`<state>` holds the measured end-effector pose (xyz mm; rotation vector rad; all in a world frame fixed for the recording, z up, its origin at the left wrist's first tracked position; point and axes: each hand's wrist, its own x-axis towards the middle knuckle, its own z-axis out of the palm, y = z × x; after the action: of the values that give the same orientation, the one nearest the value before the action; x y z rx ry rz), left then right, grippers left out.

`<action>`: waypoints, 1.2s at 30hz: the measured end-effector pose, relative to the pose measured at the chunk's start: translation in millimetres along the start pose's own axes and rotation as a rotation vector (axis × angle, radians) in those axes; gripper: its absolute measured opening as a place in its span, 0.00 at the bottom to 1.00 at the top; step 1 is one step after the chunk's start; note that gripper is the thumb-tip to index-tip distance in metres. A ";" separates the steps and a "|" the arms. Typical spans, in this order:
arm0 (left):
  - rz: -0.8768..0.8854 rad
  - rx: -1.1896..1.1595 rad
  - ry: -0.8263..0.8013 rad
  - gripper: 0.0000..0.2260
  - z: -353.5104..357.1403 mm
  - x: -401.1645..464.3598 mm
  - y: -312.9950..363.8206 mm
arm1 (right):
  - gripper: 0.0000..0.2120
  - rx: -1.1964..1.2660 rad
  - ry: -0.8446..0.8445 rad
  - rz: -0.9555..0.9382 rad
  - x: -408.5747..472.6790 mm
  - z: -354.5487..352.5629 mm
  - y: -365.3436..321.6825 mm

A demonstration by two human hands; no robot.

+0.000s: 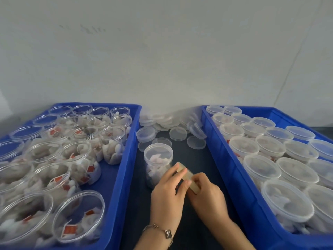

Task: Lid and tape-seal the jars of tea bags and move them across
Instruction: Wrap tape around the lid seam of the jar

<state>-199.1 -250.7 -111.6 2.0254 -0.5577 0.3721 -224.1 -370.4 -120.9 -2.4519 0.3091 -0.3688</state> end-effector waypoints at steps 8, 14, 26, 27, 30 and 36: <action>-0.002 0.144 0.125 0.07 -14.2 -1.1 -2.3 | 0.09 -0.136 -0.019 -0.086 -8.6 5.7 -0.9; 0.027 0.399 0.027 0.03 -18.3 -5.4 -3.6 | 0.08 -0.321 -0.048 -0.101 0.0 2.1 -3.1; -0.132 0.556 -0.024 0.08 -12.6 0.8 -25.6 | 0.23 -0.437 -0.277 -0.005 50.9 6.2 -0.8; -0.166 0.567 -0.032 0.07 -14.8 1.9 -29.0 | 0.29 -0.387 -0.341 -0.010 49.2 6.3 2.5; -0.311 0.517 0.014 0.05 -24.3 5.2 -37.1 | 0.39 -0.192 -0.520 -0.020 41.6 -4.0 9.0; -0.541 0.265 0.252 0.08 -23.6 17.3 -38.4 | 0.37 -0.404 -0.496 -0.184 24.1 -13.4 6.2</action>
<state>-164.9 -217.7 -120.0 2.2383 0.2101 0.3737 -207.0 -390.0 -110.0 -2.8690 -0.0647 0.2595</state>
